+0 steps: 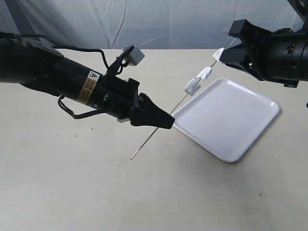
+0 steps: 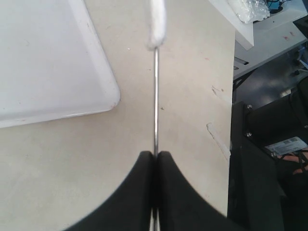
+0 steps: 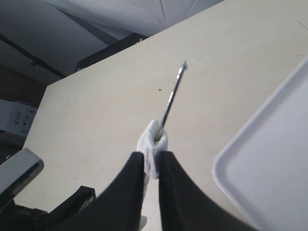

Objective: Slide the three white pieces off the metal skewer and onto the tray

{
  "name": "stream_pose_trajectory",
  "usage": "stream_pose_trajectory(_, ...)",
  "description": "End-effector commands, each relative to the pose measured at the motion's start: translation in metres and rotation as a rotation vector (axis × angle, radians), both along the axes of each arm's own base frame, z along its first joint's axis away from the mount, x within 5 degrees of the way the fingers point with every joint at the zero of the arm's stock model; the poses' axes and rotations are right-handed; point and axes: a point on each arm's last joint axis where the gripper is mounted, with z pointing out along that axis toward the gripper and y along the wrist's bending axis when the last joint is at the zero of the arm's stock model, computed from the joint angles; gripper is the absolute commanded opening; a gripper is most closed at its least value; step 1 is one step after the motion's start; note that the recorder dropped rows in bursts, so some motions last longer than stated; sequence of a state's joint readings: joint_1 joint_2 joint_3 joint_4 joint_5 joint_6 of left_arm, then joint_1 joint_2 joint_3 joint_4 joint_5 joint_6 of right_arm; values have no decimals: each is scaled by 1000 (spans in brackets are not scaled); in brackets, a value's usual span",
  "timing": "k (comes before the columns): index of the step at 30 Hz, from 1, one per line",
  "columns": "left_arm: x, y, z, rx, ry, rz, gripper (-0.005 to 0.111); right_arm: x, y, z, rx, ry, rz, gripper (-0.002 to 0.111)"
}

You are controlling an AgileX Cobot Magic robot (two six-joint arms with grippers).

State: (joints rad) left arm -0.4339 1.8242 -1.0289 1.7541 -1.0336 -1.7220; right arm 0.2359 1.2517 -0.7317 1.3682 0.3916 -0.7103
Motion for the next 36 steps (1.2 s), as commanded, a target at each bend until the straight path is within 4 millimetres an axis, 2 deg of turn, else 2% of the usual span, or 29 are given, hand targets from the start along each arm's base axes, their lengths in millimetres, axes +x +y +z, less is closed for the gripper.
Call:
stream_pose_trajectory(1,-2,1,5,-22,2,-6,0,1,-2,1,-5,-10,-5,12)
stream_pose_trajectory(9,-4,0,6,-36,14,-27,0,1,-2,1,-6,-13,-13,12)
stream_pose_trajectory(14,-4,0,6,-37,15,-29,0,1,-2,1,-7,-15,-12,-1)
stream_pose_trajectory(30,-7,0,8,-55,50,-53,0,6,-9,2,-46,-43,-94,-1)
stream_pose_trajectory(36,-13,4,-4,-25,66,-40,0,8,-11,2,-57,-52,-120,-1)
